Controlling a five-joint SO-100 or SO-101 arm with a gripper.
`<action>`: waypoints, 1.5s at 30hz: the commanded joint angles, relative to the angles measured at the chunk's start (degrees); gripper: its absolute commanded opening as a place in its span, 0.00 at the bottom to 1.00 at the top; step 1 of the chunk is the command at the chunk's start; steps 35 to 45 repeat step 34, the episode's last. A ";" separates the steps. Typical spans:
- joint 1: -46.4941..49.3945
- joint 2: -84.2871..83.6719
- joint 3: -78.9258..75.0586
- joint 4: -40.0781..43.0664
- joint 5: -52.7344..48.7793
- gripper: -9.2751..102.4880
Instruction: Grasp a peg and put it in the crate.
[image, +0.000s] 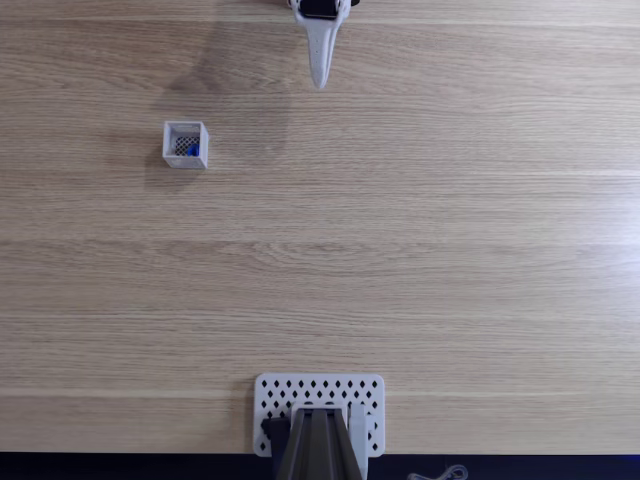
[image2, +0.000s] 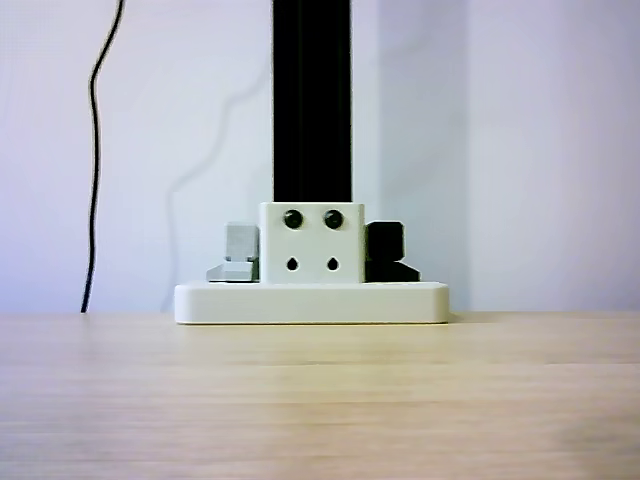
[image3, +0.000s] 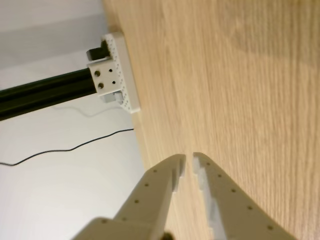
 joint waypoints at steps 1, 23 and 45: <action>-0.44 1.32 0.09 0.79 1.93 0.08; -2.46 1.67 0.18 4.92 1.76 0.08; -1.85 1.67 0.18 5.01 1.76 0.08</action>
